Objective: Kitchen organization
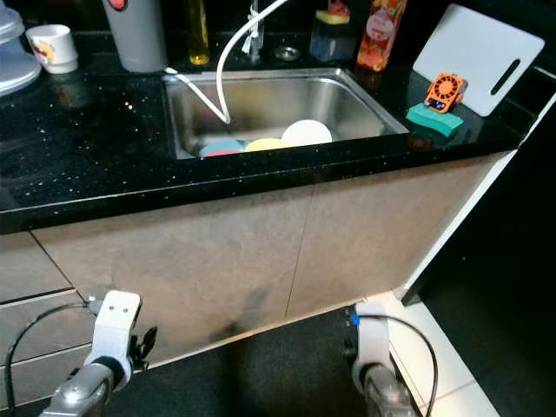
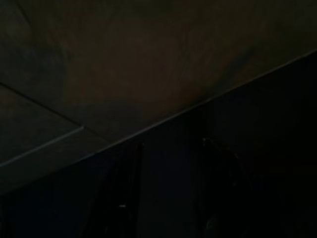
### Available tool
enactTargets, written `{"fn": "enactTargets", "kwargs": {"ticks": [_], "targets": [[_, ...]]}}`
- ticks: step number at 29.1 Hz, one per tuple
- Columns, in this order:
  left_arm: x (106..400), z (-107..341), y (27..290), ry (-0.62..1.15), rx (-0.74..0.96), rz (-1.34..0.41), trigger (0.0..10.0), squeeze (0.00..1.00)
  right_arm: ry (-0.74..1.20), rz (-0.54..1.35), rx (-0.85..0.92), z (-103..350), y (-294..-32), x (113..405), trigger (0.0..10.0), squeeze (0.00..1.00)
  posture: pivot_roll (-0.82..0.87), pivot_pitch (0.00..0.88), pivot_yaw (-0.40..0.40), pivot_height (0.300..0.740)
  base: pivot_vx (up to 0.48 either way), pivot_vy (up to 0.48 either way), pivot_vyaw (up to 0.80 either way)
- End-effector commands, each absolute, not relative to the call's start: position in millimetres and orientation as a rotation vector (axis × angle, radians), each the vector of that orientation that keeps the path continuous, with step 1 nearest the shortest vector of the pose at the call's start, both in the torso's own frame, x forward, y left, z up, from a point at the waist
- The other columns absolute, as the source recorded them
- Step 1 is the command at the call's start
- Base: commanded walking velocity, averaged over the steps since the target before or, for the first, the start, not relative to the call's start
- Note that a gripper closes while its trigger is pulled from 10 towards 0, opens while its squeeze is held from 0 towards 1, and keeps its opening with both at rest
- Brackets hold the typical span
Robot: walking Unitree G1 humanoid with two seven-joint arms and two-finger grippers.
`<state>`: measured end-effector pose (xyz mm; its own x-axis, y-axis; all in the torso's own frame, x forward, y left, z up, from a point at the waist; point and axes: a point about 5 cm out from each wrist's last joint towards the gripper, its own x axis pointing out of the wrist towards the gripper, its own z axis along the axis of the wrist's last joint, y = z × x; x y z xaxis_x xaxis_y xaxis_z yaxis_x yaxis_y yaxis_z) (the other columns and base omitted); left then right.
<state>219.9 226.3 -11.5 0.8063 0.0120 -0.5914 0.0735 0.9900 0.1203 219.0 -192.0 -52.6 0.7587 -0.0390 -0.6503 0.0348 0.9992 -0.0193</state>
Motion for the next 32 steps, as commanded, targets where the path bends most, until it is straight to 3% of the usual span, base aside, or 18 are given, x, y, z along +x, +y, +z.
{"fn": "enactTargets", "kwargs": {"ticks": [1, 4, 10, 24, 32], "targets": [[215, -26, 228, 0.687, 0.171, -0.028, 10.0, 0.00, 0.786, -0.083, -0.012, -64, -201, 205, 10.0, 0.00, 0.14, 0.064, -0.093, 0.740, 0.000, 0.000, 0.00], [209, -42, 230, 0.740, 0.254, -0.029, 10.0, 0.00, 0.870, -0.151, 0.004, -75, -210, 187, 10.0, 0.00, 0.14, 0.070, -0.090, 0.740, 0.000, 0.000, 0.00], [202, -55, 230, 0.804, 0.239, 0.021, 10.0, 0.00, 0.953, -0.119, -0.062, -84, -213, 170, 10.0, 0.00, 0.13, 0.071, -0.090, 0.740, 0.000, 0.000, 0.00], [201, -59, 238, 0.820, 0.245, 0.065, 10.0, 0.00, 0.965, -0.078, -0.075, -87, -206, 170, 10.0, 0.00, 0.12, 0.065, -0.089, 0.740, 0.000, 0.000, 0.00], [206, -57, 236, 0.802, 0.239, 0.084, 10.0, 0.00, 0.964, -0.076, -0.080, -86, -208, 171, 10.0, 0.00, 0.11, 0.067, -0.096, 0.740, 0.000, -0.442, 0.00]]}}
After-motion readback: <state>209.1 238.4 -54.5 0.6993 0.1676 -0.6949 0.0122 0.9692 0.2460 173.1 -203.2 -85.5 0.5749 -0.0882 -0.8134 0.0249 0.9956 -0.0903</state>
